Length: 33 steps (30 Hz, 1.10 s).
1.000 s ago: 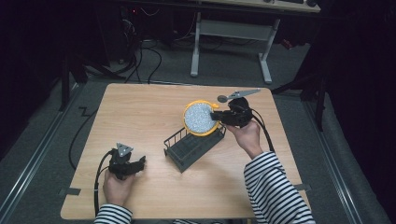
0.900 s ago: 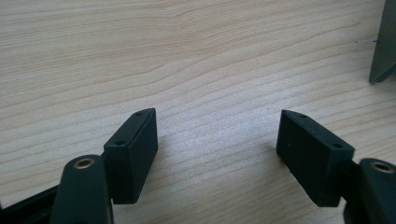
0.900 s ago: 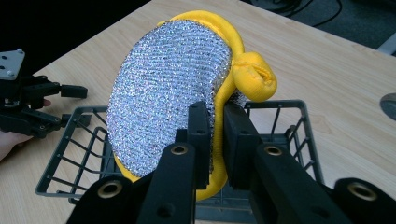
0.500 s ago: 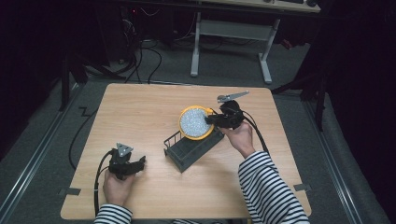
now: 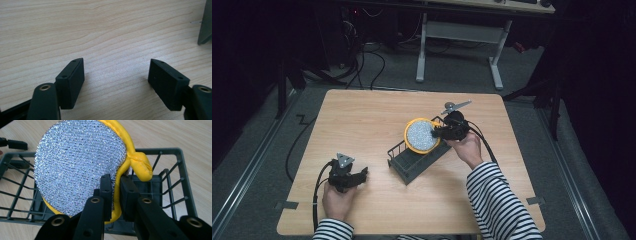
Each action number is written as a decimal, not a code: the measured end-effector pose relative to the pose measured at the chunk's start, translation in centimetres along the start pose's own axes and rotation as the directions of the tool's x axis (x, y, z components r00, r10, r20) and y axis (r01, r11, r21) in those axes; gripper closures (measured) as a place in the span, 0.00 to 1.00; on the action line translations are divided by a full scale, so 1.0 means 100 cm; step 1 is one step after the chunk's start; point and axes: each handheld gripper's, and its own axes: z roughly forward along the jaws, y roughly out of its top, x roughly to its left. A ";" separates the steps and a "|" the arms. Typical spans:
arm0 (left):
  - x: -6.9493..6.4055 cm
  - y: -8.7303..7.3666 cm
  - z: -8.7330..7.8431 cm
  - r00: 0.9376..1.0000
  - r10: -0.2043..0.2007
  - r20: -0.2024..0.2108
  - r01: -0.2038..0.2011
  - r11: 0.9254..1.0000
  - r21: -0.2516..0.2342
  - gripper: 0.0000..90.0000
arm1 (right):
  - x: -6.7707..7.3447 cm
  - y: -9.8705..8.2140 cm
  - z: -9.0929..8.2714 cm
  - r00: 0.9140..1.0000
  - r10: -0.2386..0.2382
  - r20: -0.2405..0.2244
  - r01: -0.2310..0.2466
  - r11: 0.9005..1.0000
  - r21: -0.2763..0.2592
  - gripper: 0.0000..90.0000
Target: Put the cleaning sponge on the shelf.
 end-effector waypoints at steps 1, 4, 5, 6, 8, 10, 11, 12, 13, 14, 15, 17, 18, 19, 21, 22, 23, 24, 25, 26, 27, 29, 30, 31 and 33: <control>0.000 0.000 0.000 1.000 0.000 0.000 0.000 1.000 0.000 0.33 | 0.000 -0.001 0.001 1.000 0.004 0.000 -0.004 1.000 0.006 0.91; 0.000 0.000 0.000 1.000 0.000 0.000 0.000 1.000 0.000 0.33 | -0.001 -0.001 0.002 1.000 0.005 -0.004 -0.005 1.000 0.013 0.91; 0.000 0.000 0.000 1.000 0.000 0.000 0.000 1.000 0.000 0.33 | -0.001 -0.001 0.003 1.000 0.006 -0.004 -0.005 1.000 0.030 0.91; 0.000 0.000 0.000 1.000 0.000 0.000 0.000 1.000 0.000 0.33 | -0.001 -0.001 0.003 1.000 0.007 -0.003 -0.007 0.999 0.033 0.91; 0.000 0.000 0.000 1.000 0.000 0.000 0.000 1.000 0.000 0.33 | -0.002 -0.001 0.003 1.000 0.005 -0.004 -0.004 0.999 0.037 0.91; 0.000 0.000 0.000 1.000 -0.001 -0.001 0.001 1.000 0.000 0.33 | -0.001 -0.001 0.004 1.000 -0.002 0.006 0.001 0.998 0.055 0.91; 0.000 0.000 0.000 1.000 0.000 -0.001 0.000 1.000 0.000 0.33 | -0.001 -0.001 0.004 1.000 -0.005 0.010 0.005 0.998 0.060 0.91; 0.000 0.000 0.000 1.000 0.000 -0.001 0.000 1.000 0.000 0.33 | -0.001 -0.001 0.005 1.000 -0.007 0.013 0.007 0.998 0.068 0.90; 0.000 0.000 0.000 1.000 0.000 -0.001 0.000 1.000 0.000 0.33 | -0.001 -0.001 0.005 1.000 -0.018 0.014 0.017 0.997 0.074 0.90; 0.000 0.000 0.000 1.000 0.000 -0.001 0.000 1.000 0.000 0.33 | -0.001 -0.001 0.005 1.000 -0.017 0.013 0.016 0.997 0.078 0.90; 0.000 0.000 0.000 1.000 -0.001 -0.001 0.001 1.000 0.000 0.33 | -0.001 -0.001 0.005 1.000 -0.017 0.013 0.016 0.996 0.082 0.90; 0.000 0.000 0.000 1.000 -0.001 0.000 0.001 1.000 0.000 0.33 | -0.002 -0.002 0.004 1.000 -0.009 0.008 0.008 0.996 0.090 0.89; 0.000 0.000 0.000 1.000 -0.001 0.000 0.001 1.000 0.000 0.33 | -0.003 -0.002 0.004 1.000 -0.013 0.010 0.012 0.996 0.092 0.88; 0.000 0.000 0.000 1.000 -0.001 0.000 0.001 1.000 0.000 0.33 | -0.003 -0.002 0.004 1.000 -0.016 0.011 0.015 0.995 0.094 0.87; 0.000 0.000 0.000 1.000 -0.001 0.000 0.001 1.000 0.000 0.33 | -0.003 -0.003 0.003 1.000 -0.015 0.011 0.013 0.995 0.101 0.82; 0.000 0.000 0.000 1.000 -0.001 0.000 0.001 1.000 0.000 0.33 | -0.003 -0.003 0.003 1.000 -0.015 0.014 0.014 0.995 0.102 0.78; 0.000 0.000 0.000 1.000 -0.001 0.000 0.001 1.000 0.000 0.33 | -0.003 -0.003 0.003 1.000 -0.015 0.015 0.014 0.995 0.102 0.76; 0.000 0.000 0.000 1.000 -0.001 0.000 0.001 1.000 0.000 0.33 | -0.003 -0.003 0.002 1.000 -0.010 0.016 0.009 0.995 0.103 0.74; 0.000 0.000 0.000 1.000 0.000 0.000 0.000 1.000 0.000 0.33 | -0.003 -0.003 0.001 1.000 -0.006 0.017 0.004 0.995 0.100 0.72; 0.000 0.000 0.000 1.000 0.000 0.000 0.000 1.000 0.000 0.33 | -0.003 -0.003 0.000 1.000 -0.002 0.020 0.001 0.996 0.092 0.69; 0.000 0.000 0.000 1.000 -0.001 0.000 0.001 1.000 0.000 0.33 | -0.003 -0.003 -0.002 1.000 0.000 0.021 -0.002 0.996 0.084 0.66; 0.000 0.000 0.000 1.000 -0.001 0.000 0.001 1.000 0.000 0.33 | -0.003 -0.003 -0.006 1.000 0.006 0.030 -0.008 0.998 0.055 0.61; 0.000 0.000 0.000 1.000 -0.001 0.000 0.001 1.000 0.000 0.33 | -0.003 -0.003 -0.009 0.999 0.010 0.033 -0.012 0.999 0.040 0.60; 0.000 0.000 0.000 1.000 -0.001 0.000 0.001 1.000 0.000 0.33 | -0.003 -0.003 -0.012 0.999 0.007 0.036 -0.008 1.000 0.025 0.58; 0.000 0.000 0.000 1.000 0.000 -0.001 0.000 1.000 0.000 0.33 | -0.003 -0.003 -0.019 0.999 0.010 0.049 -0.010 1.000 0.007 0.57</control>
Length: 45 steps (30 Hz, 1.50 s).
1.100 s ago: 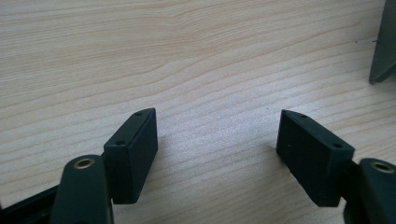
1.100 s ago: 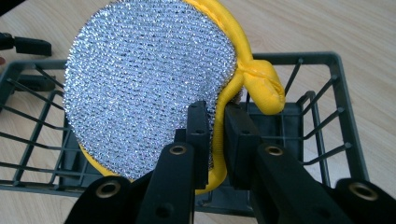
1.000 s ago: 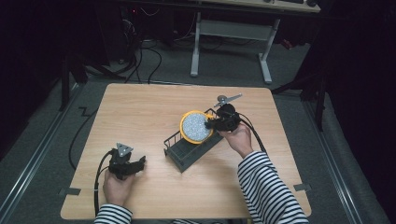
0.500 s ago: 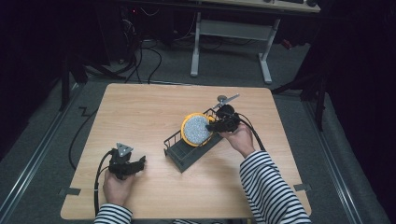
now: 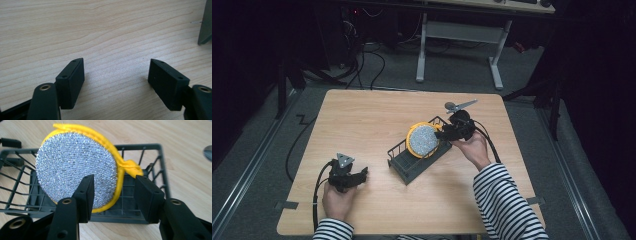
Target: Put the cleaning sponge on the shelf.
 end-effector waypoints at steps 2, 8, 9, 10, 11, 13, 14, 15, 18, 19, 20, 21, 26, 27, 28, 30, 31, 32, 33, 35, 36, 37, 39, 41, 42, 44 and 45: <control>0.000 0.000 0.000 1.000 0.000 0.000 0.000 1.000 0.000 0.33 | -0.002 -0.002 -0.007 1.000 0.013 0.006 -0.012 1.000 -0.025 0.56; 0.000 0.000 0.000 1.000 0.000 0.000 0.000 1.000 0.000 0.33 | -0.009 -0.011 -0.028 0.999 0.048 0.021 -0.045 0.994 -0.095 0.56; 0.000 0.000 0.000 1.000 0.000 0.000 0.000 1.000 0.000 0.33 | -0.010 -0.013 -0.031 0.998 0.052 0.025 -0.049 0.994 -0.103 0.56; 0.000 0.000 0.000 1.000 0.000 -0.001 0.000 1.000 0.000 0.33 | -0.012 -0.017 -0.039 0.998 0.062 0.032 -0.057 0.992 -0.117 0.56; 0.000 0.000 0.000 1.000 0.000 -0.001 0.000 1.000 0.000 0.33 | -0.013 -0.019 -0.043 0.997 0.066 0.035 -0.061 0.990 -0.128 0.56; 0.000 0.000 0.000 1.000 0.000 -0.001 0.000 1.000 0.000 0.33 | -0.014 -0.024 -0.050 0.996 0.075 0.044 -0.068 0.988 -0.142 0.56; 0.000 0.000 0.000 1.000 0.000 -0.001 0.000 1.000 0.000 0.33 | -0.015 -0.027 -0.054 0.996 0.082 0.047 -0.074 0.987 -0.146 0.56; 0.000 0.000 0.000 1.000 0.000 -0.001 0.000 1.000 0.000 0.33 | -0.015 -0.027 -0.054 0.996 0.082 0.047 -0.074 0.987 -0.146 0.56; 0.000 0.000 0.000 1.000 0.000 -0.001 0.000 1.000 0.000 0.33 | -0.018 -0.035 -0.072 0.994 0.097 0.057 -0.085 0.979 -0.185 0.56; 0.000 0.000 0.000 1.000 0.000 -0.001 0.000 1.000 0.000 0.33 | -0.018 -0.035 -0.072 0.994 0.097 0.057 -0.085 0.979 -0.185 0.56; 0.000 0.000 0.000 1.000 0.000 -0.001 0.000 1.000 0.000 0.33 | -0.019 -0.040 -0.079 0.992 0.110 0.062 -0.095 0.974 -0.206 0.56; 0.000 0.000 0.000 1.000 0.000 -0.001 0.000 1.000 0.000 0.33 | -0.019 -0.040 -0.079 0.992 0.110 0.062 -0.095 0.974 -0.206 0.56; 0.000 0.000 0.000 1.000 0.000 -0.001 0.000 1.000 0.000 0.33 | -0.027 -0.059 -0.092 0.986 0.146 0.085 -0.124 0.966 -0.228 0.55; 0.000 0.000 0.000 1.000 0.000 -0.001 0.000 1.000 0.000 0.33 | -0.029 -0.062 -0.095 0.985 0.154 0.082 -0.131 0.963 -0.237 0.55; 0.000 0.000 0.000 1.000 -0.001 -0.001 0.001 1.000 0.000 0.33 | -0.030 -0.066 -0.097 0.983 0.161 0.084 -0.137 0.961 -0.241 0.55; 0.000 0.000 0.000 1.000 -0.001 -0.002 0.001 1.000 0.000 0.33 | -0.031 -0.072 -0.101 0.981 0.171 0.094 -0.144 0.960 -0.242 0.55; 0.000 0.000 0.000 1.000 0.000 -0.002 0.000 1.000 0.000 0.33 | -0.031 -0.074 -0.103 0.980 0.168 0.104 -0.139 0.960 -0.243 0.55; 0.000 0.000 0.000 1.000 -0.001 -0.002 0.001 1.000 0.000 0.33 | -0.031 -0.077 -0.106 0.979 0.171 0.111 -0.139 0.958 -0.252 0.55; 0.000 0.000 0.000 1.000 -0.001 -0.002 0.001 1.000 0.000 0.33 | -0.032 -0.079 -0.108 0.979 0.176 0.107 -0.142 0.954 -0.265 0.55; 0.000 0.000 0.000 1.000 -0.001 -0.002 0.001 1.000 0.000 0.33 | -0.032 -0.086 -0.113 0.976 0.189 0.106 -0.153 0.947 -0.281 0.55; 0.000 0.000 0.000 1.000 -0.001 -0.002 0.001 1.000 0.000 0.33 | -0.033 -0.089 -0.114 0.975 0.193 0.107 -0.156 0.947 -0.282 0.55; 0.000 0.000 0.000 1.000 -0.001 -0.002 0.001 1.000 0.000 0.33 | -0.033 -0.091 -0.115 0.974 0.194 0.116 -0.156 0.948 -0.278 0.55; 0.000 0.000 0.000 1.000 -0.001 -0.002 0.001 1.000 0.000 0.33 | -0.033 -0.094 -0.116 0.973 0.194 0.125 -0.154 0.948 -0.278 0.55; 0.000 0.000 0.000 1.000 -0.001 -0.002 0.001 1.000 0.000 0.33 | -0.033 -0.099 -0.120 0.972 0.201 0.122 -0.157 0.941 -0.300 0.55; 0.000 0.000 0.000 1.000 -0.001 -0.002 0.001 1.000 0.000 0.33 | -0.033 -0.101 -0.121 0.970 0.212 0.117 -0.168 0.938 -0.304 0.55; 0.000 0.000 0.000 1.000 -0.002 -0.001 0.002 1.000 0.000 0.33 | -0.033 -0.111 -0.122 0.968 0.213 0.134 -0.164 0.938 -0.306 0.55; 0.000 0.000 0.000 1.000 -0.002 -0.001 0.002 1.000 0.000 0.33 | -0.034 -0.114 -0.122 0.967 0.216 0.133 -0.168 0.937 -0.307 0.55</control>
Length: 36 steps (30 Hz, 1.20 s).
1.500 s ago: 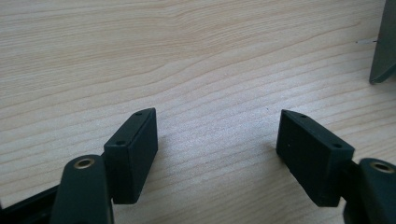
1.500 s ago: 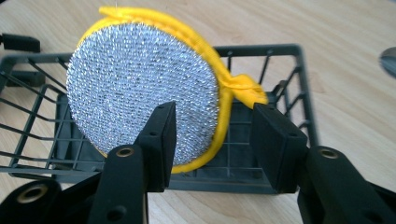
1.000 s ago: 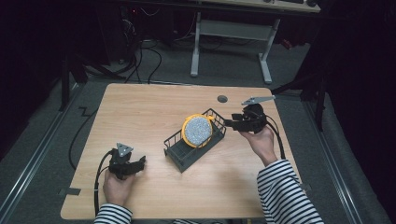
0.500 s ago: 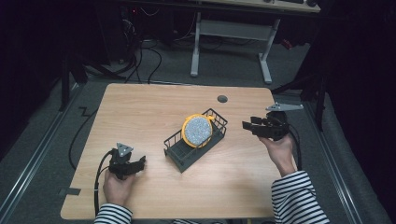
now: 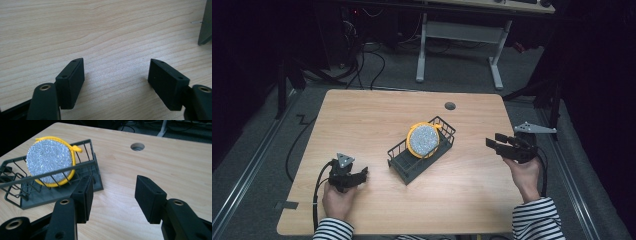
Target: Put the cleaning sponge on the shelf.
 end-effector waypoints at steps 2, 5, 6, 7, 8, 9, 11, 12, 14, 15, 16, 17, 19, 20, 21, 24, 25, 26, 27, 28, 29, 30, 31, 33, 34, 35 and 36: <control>0.000 0.000 0.000 1.000 0.000 0.000 0.000 1.000 0.000 0.33 | -0.002 -0.006 -0.001 1.000 0.007 0.006 -0.007 1.000 0.013 0.55; 0.000 0.000 0.000 1.000 -0.001 0.001 0.001 1.000 0.000 0.33 | -0.004 -0.012 -0.004 1.000 0.012 0.007 -0.012 1.000 0.011 0.57; 0.000 0.000 0.000 1.000 -0.001 0.001 0.001 1.000 0.000 0.33 | -0.005 -0.018 -0.006 1.000 0.022 0.010 -0.022 1.000 0.008 0.57; 0.000 0.000 0.000 1.000 -0.001 0.001 0.001 1.000 -0.001 0.33 | -0.006 -0.021 -0.007 1.000 0.025 0.012 -0.025 1.000 0.000 0.57; 0.000 0.000 0.000 1.000 -0.001 0.001 0.001 1.000 -0.001 0.33 | -0.006 -0.021 -0.007 1.000 0.025 0.012 -0.025 1.000 0.000 0.57; 0.000 0.000 0.000 1.000 -0.001 0.001 0.001 1.000 -0.001 0.33 | -0.008 -0.027 -0.009 0.999 0.044 0.010 -0.044 0.999 -0.010 0.57; 0.000 0.000 0.000 1.000 -0.001 0.001 0.001 1.000 -0.001 0.33 | -0.010 -0.033 -0.009 0.999 0.051 0.014 -0.051 0.999 -0.016 0.57; 0.000 0.000 0.000 1.000 -0.001 0.001 0.001 1.000 0.000 0.33 | -0.010 -0.037 -0.009 0.998 0.058 0.015 -0.057 0.998 -0.020 0.57; 0.000 0.000 0.000 1.000 -0.001 0.001 0.001 1.000 0.000 0.33 | -0.012 -0.043 -0.008 0.998 0.068 0.016 -0.067 0.998 -0.019 0.57; 0.000 0.000 0.000 1.000 -0.001 0.001 0.001 1.000 -0.001 0.33 | -0.012 -0.046 -0.007 0.997 0.078 0.016 -0.077 0.997 -0.020 0.57; 0.000 0.000 0.000 1.000 -0.001 0.001 0.001 1.000 -0.001 0.33 | -0.012 -0.046 -0.007 0.997 0.078 0.016 -0.077 0.997 -0.020 0.57; 0.000 0.000 0.000 1.000 -0.001 0.001 0.001 1.000 -0.001 0.33 | -0.013 -0.053 -0.005 0.996 0.090 0.014 -0.090 0.996 -0.020 0.57; 0.000 0.000 0.000 1.000 -0.002 0.001 0.002 1.000 -0.001 0.33 | -0.014 -0.059 -0.002 0.995 0.100 0.020 -0.100 0.995 -0.014 0.57; 0.000 0.000 0.000 1.000 -0.002 0.001 0.002 1.000 -0.001 0.33 | -0.014 -0.062 -0.001 0.994 0.106 0.020 -0.106 0.994 -0.008 0.56; 0.000 0.000 0.000 1.000 -0.002 0.001 0.002 1.000 -0.001 0.33 | -0.015 -0.065 0.001 0.994 0.111 0.020 -0.111 0.994 -0.005 0.56; 0.000 0.000 0.000 1.000 -0.001 0.000 0.001 1.000 -0.001 0.33 | -0.017 -0.073 0.006 0.993 0.113 0.026 -0.113 0.994 0.003 0.57; 0.000 0.000 0.000 1.000 -0.002 0.001 0.002 1.000 -0.001 0.33 | -0.017 -0.076 0.008 0.993 0.113 0.030 -0.114 0.994 0.006 0.57; 0.000 0.000 0.000 1.000 -0.002 0.001 0.002 1.000 -0.001 0.33 | -0.017 -0.076 0.008 0.993 0.113 0.030 -0.114 0.994 0.006 0.57; 0.000 0.000 0.000 1.000 -0.002 0.000 0.002 1.000 -0.001 0.33 | -0.016 -0.081 0.011 0.992 0.121 0.035 -0.121 0.993 0.009 0.57; 0.000 0.000 0.000 1.000 -0.002 0.000 0.002 1.000 -0.001 0.33 | -0.017 -0.084 0.012 0.992 0.125 0.032 -0.125 0.992 0.009 0.57; 0.000 0.000 0.000 1.000 -0.002 0.000 0.002 1.000 -0.001 0.33 | -0.017 -0.086 0.013 0.991 0.130 0.032 -0.130 0.991 0.013 0.57; 0.000 0.000 0.000 1.000 -0.001 0.000 0.001 1.000 0.000 0.33 | -0.017 -0.089 0.015 0.990 0.136 0.036 -0.137 0.990 0.017 0.57; 0.000 0.000 0.000 1.000 -0.002 0.000 0.002 1.000 -0.001 0.33 | -0.017 -0.092 0.016 0.990 0.136 0.038 -0.137 0.990 0.018 0.57; 0.000 0.000 0.000 1.000 -0.001 0.000 0.001 1.000 -0.001 0.33 | -0.018 -0.095 0.017 0.989 0.144 0.037 -0.145 0.989 0.020 0.57; 0.000 0.000 0.000 1.000 -0.001 0.001 0.001 1.000 -0.001 0.33 | -0.019 -0.100 0.020 0.988 0.150 0.041 -0.151 0.988 0.022 0.57; 0.000 0.000 0.000 1.000 -0.002 0.001 0.002 1.000 -0.001 0.33 | -0.018 -0.102 0.020 0.987 0.157 0.044 -0.158 0.987 0.027 0.57; 0.000 0.000 0.000 1.000 -0.002 0.001 0.002 1.000 -0.001 0.33 | -0.018 -0.102 0.020 0.987 0.157 0.044 -0.158 0.987 0.027 0.57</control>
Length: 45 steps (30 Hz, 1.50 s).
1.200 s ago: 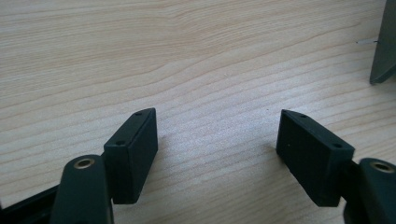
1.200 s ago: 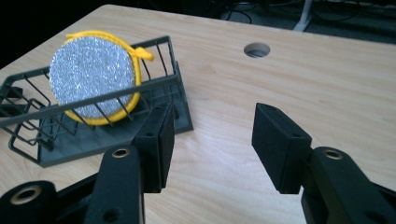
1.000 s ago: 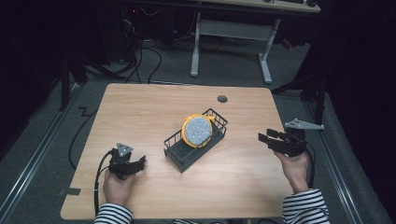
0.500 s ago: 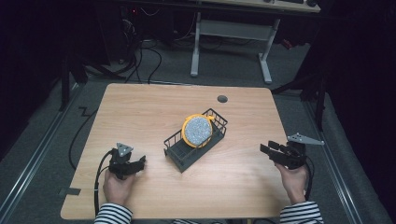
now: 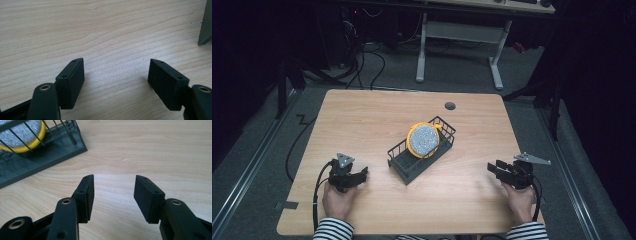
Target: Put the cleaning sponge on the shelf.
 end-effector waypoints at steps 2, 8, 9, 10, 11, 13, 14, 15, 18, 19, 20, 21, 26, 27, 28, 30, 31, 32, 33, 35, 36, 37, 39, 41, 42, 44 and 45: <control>0.000 0.000 0.000 1.000 0.000 0.000 0.000 1.000 0.000 0.33 | -0.003 -0.006 0.004 1.000 0.003 0.012 -0.003 1.000 0.008 0.56; 0.000 0.000 0.000 1.000 0.000 0.000 0.000 1.000 0.000 0.33 | -0.007 -0.015 0.010 0.999 0.014 0.040 -0.016 1.000 0.026 0.55; 0.000 0.000 0.000 1.000 0.000 0.000 0.000 1.000 0.000 0.33 | -0.007 -0.017 0.011 0.999 0.012 0.048 -0.014 0.999 0.029 0.55; 0.000 0.000 0.000 1.000 0.000 0.000 0.000 1.000 0.000 0.33 | -0.008 -0.019 0.013 0.998 0.010 0.054 -0.012 0.999 0.038 0.54; 0.000 0.000 0.000 1.000 0.000 0.000 0.000 1.000 0.000 0.33 | -0.008 -0.020 0.015 0.998 0.003 0.060 -0.006 0.999 0.042 0.54; 0.000 0.000 0.000 1.000 0.000 0.000 0.000 1.000 0.000 0.33 | -0.008 -0.022 0.017 0.998 -0.001 0.070 -0.003 0.999 0.047 0.54; 0.000 0.000 0.000 1.000 0.000 0.000 0.000 1.000 0.000 0.33 | -0.008 -0.023 0.017 0.997 -0.003 0.073 -0.001 0.999 0.050 0.53; 0.000 0.000 0.000 1.000 0.000 0.000 0.000 1.000 0.000 0.33 | -0.007 -0.023 0.018 0.997 -0.009 0.078 0.005 0.999 0.051 0.53; 0.000 0.000 0.000 1.000 0.000 0.000 0.000 1.000 0.000 0.33 | -0.007 -0.025 0.020 0.996 -0.019 0.083 0.014 0.998 0.057 0.53; 0.000 0.000 0.000 1.000 0.000 0.000 0.000 1.000 0.000 0.33 | -0.006 -0.026 0.021 0.996 -0.019 0.084 0.014 0.998 0.059 0.53; 0.000 0.000 0.000 1.000 0.000 0.000 0.000 1.000 0.000 0.33 | -0.006 -0.027 0.021 0.996 -0.029 0.089 0.023 0.998 0.065 0.53; 0.000 0.000 0.000 1.000 0.000 0.000 0.000 1.000 0.000 0.33 | -0.005 -0.027 0.022 0.995 -0.033 0.092 0.027 0.998 0.063 0.53; 0.000 0.000 0.000 1.000 0.000 0.000 0.000 1.000 0.000 0.33 | -0.002 -0.028 0.022 0.991 -0.065 0.113 0.057 0.996 0.069 0.52; 0.000 0.000 0.000 1.000 0.000 0.000 0.000 1.000 0.000 0.33 | -0.001 -0.028 0.022 0.990 -0.073 0.118 0.065 0.995 0.072 0.52; 0.000 0.000 0.000 1.000 0.000 0.000 0.000 1.000 0.000 0.33 | 0.001 -0.028 0.022 0.989 -0.081 0.122 0.072 0.994 0.077 0.51; 0.000 0.000 0.000 1.000 0.000 0.000 0.000 1.000 0.000 0.33 | 0.002 -0.028 0.022 0.988 -0.091 0.125 0.082 0.994 0.075 0.51; 0.000 0.000 0.000 1.000 0.000 0.000 0.000 1.000 0.000 0.33 | 0.003 -0.029 0.022 0.986 -0.102 0.132 0.091 0.993 0.081 0.50; 0.000 0.000 0.000 1.000 0.000 0.000 0.000 1.000 0.000 0.33 | 0.003 -0.029 0.022 0.986 -0.102 0.132 0.091 0.993 0.081 0.50; 0.000 0.000 0.000 1.000 0.001 0.000 -0.001 1.000 0.000 0.33 | 0.005 -0.029 0.023 0.982 -0.123 0.144 0.110 0.990 0.089 0.50; 0.000 0.000 0.000 1.000 0.001 0.000 -0.001 1.000 0.001 0.33 | 0.007 -0.030 0.023 0.977 -0.147 0.157 0.133 0.986 0.096 0.50; 0.000 0.000 0.000 1.000 0.001 0.000 -0.001 1.000 0.001 0.33 | 0.009 -0.030 0.023 0.973 -0.159 0.165 0.144 0.985 0.100 0.49; 0.000 0.000 0.000 1.000 0.001 0.000 -0.001 1.000 0.001 0.33 | 0.010 -0.030 0.024 0.970 -0.172 0.170 0.156 0.982 0.104 0.49; 0.000 0.000 0.000 1.000 0.002 0.000 -0.002 1.000 0.001 0.33 | 0.012 -0.031 0.025 0.965 -0.192 0.178 0.174 0.978 0.111 0.47; 0.000 0.000 0.000 1.000 0.002 0.001 -0.002 1.000 0.001 0.33 | 0.012 -0.031 0.025 0.965 -0.195 0.173 0.177 0.978 0.113 0.46; 0.000 0.000 0.000 1.000 0.002 0.001 -0.002 1.000 0.001 0.33 | 0.013 -0.031 0.025 0.966 -0.195 0.172 0.177 0.978 0.113 0.45; 0.000 0.000 -0.001 1.000 0.002 0.001 -0.002 1.000 0.001 0.33 | 0.013 -0.031 0.025 0.966 -0.195 0.171 0.177 0.978 0.113 0.45; 0.000 -0.001 -0.001 1.000 0.003 0.001 -0.003 1.000 0.002 0.33 | 0.012 -0.031 0.025 0.966 -0.195 0.171 0.177 0.978 0.113 0.45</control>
